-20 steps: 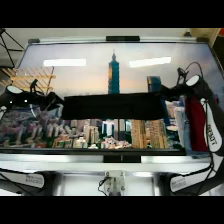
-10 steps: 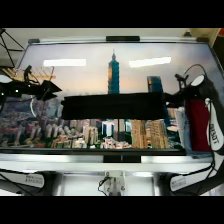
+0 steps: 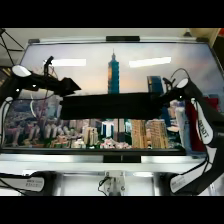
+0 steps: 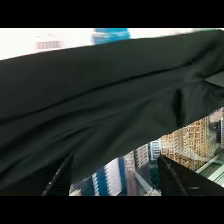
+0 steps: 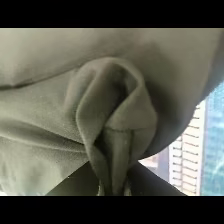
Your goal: Fold the shirts.
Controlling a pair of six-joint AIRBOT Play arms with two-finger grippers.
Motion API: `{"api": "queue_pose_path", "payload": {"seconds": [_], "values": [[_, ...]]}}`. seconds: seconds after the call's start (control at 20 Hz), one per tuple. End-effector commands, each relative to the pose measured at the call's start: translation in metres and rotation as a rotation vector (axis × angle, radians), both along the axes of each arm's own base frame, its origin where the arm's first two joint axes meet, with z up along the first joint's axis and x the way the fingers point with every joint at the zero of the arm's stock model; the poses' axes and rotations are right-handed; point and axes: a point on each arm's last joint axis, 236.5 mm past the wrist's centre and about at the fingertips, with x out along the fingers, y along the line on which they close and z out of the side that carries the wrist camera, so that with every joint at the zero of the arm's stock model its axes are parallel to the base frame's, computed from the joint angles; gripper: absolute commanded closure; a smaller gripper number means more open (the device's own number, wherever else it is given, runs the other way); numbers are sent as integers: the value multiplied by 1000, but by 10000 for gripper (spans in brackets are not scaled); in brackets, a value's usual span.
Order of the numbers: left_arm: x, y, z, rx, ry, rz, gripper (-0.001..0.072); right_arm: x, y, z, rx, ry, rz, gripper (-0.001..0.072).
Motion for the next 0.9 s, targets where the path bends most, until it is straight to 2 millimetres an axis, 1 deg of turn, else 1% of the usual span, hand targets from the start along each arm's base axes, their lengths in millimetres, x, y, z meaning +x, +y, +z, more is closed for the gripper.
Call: {"api": "queue_pose_path", "payload": {"seconds": [0.0, 0.05, 0.1, 0.15, 0.25, 0.35, 0.45, 0.55, 0.65, 0.7, 0.75, 0.8, 0.85], "values": [[-2, -58, -9, 7, -43, -53, 276, -3, 15, 55, 46, -73, 38, 645], [-7, -77, -19, 8, -30, -75, 595, -5, 16, 82, 44, -120, 48, 645], [-15, -97, -32, 13, -14, -109, 675, -11, 18, 109, 47, -156, 48, 645], [-27, -118, -45, 10, 13, -150, 675, -19, 20, 133, 48, -180, 51, 645], [-52, -160, -63, -37, 83, -208, 675, -40, 24, 175, 50, -222, 73, 645], [-68, -200, -73, -101, 129, -218, 675, -59, 27, 208, 58, -247, 65, 645], [-77, -236, -81, -152, 146, -193, 675, -74, 33, 235, 77, -282, 57, 644], [-89, -272, -86, -222, 188, -149, 675, -81, 34, 253, 82, -310, 16, 644], [-100, -304, -88, -286, 211, -122, 675, -86, 35, 262, 88, -320, -1, 644], [-106, -317, -86, -316, 213, -136, 676, -86, 36, 263, 94, -319, -4, 644], [-107, -325, -85, -332, 212, -144, 675, -85, 38, 264, 101, -320, -10, 644], [-103, -325, -84, -334, 205, -142, 675, -82, 39, 265, 105, -327, -22, 644], [-95, -319, -83, -338, 203, -128, 676, -81, 41, 267, 119, -332, -28, 644]]}}
